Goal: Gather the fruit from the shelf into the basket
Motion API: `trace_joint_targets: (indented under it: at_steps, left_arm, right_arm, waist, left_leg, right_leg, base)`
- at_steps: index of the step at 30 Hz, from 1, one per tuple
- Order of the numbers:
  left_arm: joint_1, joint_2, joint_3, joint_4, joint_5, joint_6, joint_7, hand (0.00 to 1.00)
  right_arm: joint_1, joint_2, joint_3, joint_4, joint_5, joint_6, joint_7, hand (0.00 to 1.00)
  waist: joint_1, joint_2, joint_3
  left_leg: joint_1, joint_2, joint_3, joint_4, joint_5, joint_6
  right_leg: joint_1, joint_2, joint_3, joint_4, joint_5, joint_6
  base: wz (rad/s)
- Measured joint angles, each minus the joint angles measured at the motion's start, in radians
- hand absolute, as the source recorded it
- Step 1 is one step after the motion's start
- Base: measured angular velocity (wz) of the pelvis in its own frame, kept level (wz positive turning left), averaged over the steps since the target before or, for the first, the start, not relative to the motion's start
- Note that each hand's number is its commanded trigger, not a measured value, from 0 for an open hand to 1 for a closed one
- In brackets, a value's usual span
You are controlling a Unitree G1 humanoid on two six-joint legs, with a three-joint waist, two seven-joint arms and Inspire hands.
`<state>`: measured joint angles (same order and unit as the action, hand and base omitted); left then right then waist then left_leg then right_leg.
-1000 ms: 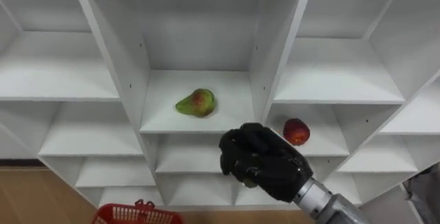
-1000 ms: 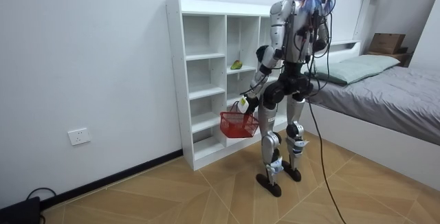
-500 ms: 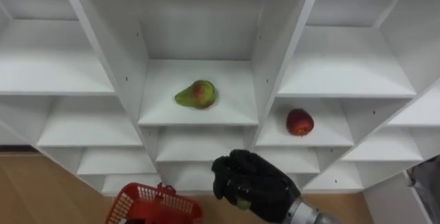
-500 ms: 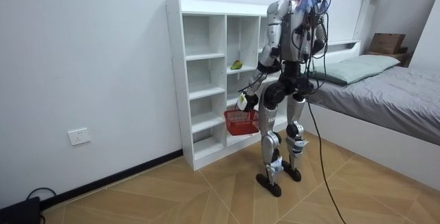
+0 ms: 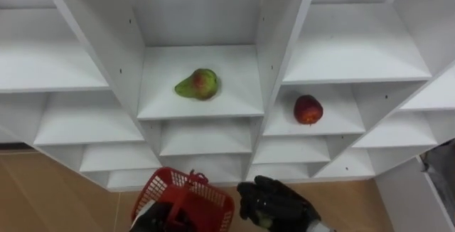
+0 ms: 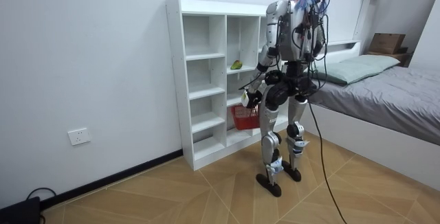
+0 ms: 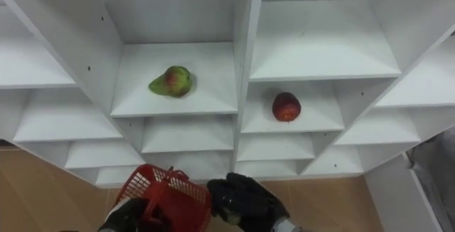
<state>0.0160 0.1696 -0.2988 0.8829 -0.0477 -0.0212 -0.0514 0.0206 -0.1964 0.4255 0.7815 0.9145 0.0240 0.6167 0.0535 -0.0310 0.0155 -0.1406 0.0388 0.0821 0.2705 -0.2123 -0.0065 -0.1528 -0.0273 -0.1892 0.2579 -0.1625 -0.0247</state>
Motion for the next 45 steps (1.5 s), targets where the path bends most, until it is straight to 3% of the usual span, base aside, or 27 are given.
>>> trace_joint_targets:
  at_steps: [11, 17, 22, 35, 45]
  left_arm:
    - [0.002, -0.005, -0.002, -0.049, -0.001, 0.001, -0.028, 1.00]
    - [0.000, -0.017, -0.033, -0.077, -0.001, 0.001, -0.040, 1.00]
    - [-0.001, -0.018, -0.068, -0.076, 0.000, 0.006, -0.054, 1.00]
    - [-0.009, -0.004, -0.089, -0.076, 0.001, 0.025, -0.081, 1.00]
    - [-0.015, -0.004, -0.151, -0.056, 0.001, 0.031, -0.091, 1.00]
  right_arm:
    - [-0.043, 0.032, 0.005, 0.112, 0.037, 0.000, -0.002, 1.00]
    - [-0.054, 0.038, 0.029, 0.130, 0.138, 0.013, -0.001, 1.00]
    - [-0.098, 0.047, 0.029, 0.190, 0.188, 0.025, -0.004, 1.00]
    - [-0.113, 0.047, 0.064, 0.231, 0.194, 0.043, -0.027, 1.00]
    - [-0.118, 0.056, 0.105, 0.280, 0.196, 0.063, -0.029, 1.00]
  waist:
    - [0.005, 0.012, 0.0000]
    - [0.009, 0.028, 0.0001]
    - [0.008, 0.046, 0.0065]
    - [0.006, 0.046, 0.0064]
    - [0.006, 0.047, 0.0075]
  left_leg:
    - [-0.012, 0.000, -0.002, 0.003, 0.001, 0.001]
    - [-0.010, -0.002, 0.000, 0.001, 0.001, 0.001]
    - [-0.008, -0.003, 0.001, 0.000, 0.002, 0.001]
    - [-0.024, -0.004, 0.000, -0.002, 0.003, 0.002]
    - [-0.019, -0.002, -0.001, -0.003, 0.003, 0.002]
  right_leg:
    - [-0.013, -0.001, 0.000, 0.002, 0.000, 0.000]
    - [-0.014, -0.001, 0.001, 0.003, 0.000, 0.000]
    - [-0.014, -0.002, 0.001, 0.006, 0.000, 0.000]
    - [-0.029, -0.003, 0.001, -0.001, -0.001, 0.000]
    - [-0.023, -0.005, -0.003, -0.001, 0.001, -0.002]
  base:
    - [0.00]
    - [0.00]
    - [0.00]
    - [0.00]
    - [0.00]
